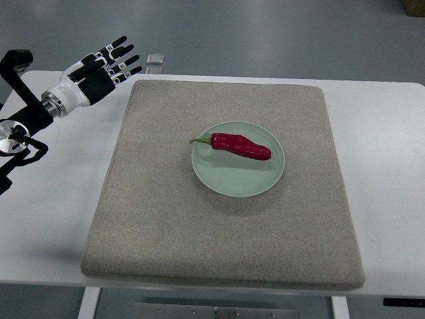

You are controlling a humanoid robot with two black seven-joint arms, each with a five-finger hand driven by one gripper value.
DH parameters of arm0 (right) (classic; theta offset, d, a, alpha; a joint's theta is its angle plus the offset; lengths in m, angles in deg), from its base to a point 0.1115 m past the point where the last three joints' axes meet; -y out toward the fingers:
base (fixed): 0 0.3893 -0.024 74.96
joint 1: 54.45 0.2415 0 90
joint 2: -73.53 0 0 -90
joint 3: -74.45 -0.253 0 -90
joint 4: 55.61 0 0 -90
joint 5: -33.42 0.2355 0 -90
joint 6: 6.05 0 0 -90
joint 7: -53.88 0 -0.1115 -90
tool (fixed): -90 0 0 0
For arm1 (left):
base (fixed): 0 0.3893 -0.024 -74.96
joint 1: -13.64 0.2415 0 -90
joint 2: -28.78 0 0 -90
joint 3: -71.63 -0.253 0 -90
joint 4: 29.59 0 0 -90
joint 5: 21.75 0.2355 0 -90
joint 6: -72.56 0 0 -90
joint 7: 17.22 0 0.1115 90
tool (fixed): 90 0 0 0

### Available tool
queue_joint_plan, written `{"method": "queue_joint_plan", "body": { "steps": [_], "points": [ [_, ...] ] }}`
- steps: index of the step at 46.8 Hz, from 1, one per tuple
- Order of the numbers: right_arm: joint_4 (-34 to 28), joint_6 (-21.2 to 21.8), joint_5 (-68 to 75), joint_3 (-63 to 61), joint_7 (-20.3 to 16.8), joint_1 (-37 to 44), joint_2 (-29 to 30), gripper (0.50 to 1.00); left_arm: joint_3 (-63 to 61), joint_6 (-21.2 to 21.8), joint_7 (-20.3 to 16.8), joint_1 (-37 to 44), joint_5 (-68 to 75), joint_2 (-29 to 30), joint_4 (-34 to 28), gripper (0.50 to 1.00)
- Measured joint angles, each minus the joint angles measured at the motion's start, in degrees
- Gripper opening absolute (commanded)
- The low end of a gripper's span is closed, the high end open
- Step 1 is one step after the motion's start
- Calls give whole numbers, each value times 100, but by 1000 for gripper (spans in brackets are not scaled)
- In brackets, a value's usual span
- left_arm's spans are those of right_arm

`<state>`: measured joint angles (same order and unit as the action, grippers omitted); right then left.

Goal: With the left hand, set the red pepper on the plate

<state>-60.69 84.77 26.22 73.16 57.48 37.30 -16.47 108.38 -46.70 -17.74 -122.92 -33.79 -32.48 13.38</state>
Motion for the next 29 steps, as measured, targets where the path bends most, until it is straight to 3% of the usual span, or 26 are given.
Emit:
{"method": "queue_joint_plan", "body": {
  "steps": [29],
  "points": [
    [-4, 11, -18, 3, -26, -8, 0, 928, 11, 44, 0, -42, 9, -87, 46, 996]
  ]
}}
